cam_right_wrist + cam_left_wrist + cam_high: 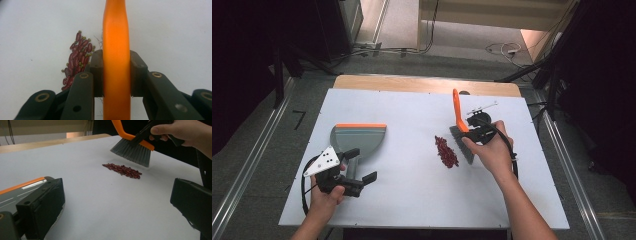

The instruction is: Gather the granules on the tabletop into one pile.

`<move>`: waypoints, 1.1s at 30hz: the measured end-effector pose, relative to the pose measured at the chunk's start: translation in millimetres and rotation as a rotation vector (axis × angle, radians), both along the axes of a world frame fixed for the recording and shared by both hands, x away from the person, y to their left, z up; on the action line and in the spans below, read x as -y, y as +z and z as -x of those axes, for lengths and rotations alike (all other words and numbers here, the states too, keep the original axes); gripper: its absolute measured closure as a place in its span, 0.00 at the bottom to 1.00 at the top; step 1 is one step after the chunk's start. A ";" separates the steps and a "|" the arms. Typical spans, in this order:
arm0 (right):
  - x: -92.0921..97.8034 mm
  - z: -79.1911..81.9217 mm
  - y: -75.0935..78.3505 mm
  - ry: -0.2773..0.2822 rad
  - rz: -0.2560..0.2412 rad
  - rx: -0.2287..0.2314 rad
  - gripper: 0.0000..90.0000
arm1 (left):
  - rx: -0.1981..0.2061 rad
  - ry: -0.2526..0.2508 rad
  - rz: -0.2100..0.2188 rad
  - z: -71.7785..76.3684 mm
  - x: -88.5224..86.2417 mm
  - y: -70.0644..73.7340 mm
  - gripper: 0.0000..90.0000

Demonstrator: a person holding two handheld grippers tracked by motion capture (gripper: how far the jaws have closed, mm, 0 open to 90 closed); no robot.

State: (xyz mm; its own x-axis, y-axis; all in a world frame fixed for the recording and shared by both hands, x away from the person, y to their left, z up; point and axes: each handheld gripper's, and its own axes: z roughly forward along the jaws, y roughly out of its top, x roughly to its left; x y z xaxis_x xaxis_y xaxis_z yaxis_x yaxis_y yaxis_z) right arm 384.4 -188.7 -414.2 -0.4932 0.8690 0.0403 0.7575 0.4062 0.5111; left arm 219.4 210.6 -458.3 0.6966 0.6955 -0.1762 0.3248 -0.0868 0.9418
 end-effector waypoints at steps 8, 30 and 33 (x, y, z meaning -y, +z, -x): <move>32.6 11.6 2.0 -0.011 -0.124 0.040 0.76 | 0.000 0.001 0.000 -0.3 0.1 -0.2 0.00; 116.3 58.1 -16.3 -0.034 -0.348 0.088 0.76 | 0.006 0.012 0.002 -0.4 -5.4 1.1 0.00; 120.6 61.6 -20.0 -0.026 -0.382 0.074 0.76 | 0.002 0.016 0.004 -1.6 -7.0 0.0 0.00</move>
State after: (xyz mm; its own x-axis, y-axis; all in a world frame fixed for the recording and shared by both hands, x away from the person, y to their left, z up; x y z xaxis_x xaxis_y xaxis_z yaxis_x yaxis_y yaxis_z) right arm 322.8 -309.3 -434.2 -0.4852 0.8106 0.3280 0.7202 0.1576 0.6757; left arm 221.0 217.6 -458.3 0.6859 0.7058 -0.1773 0.3241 -0.0781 0.9428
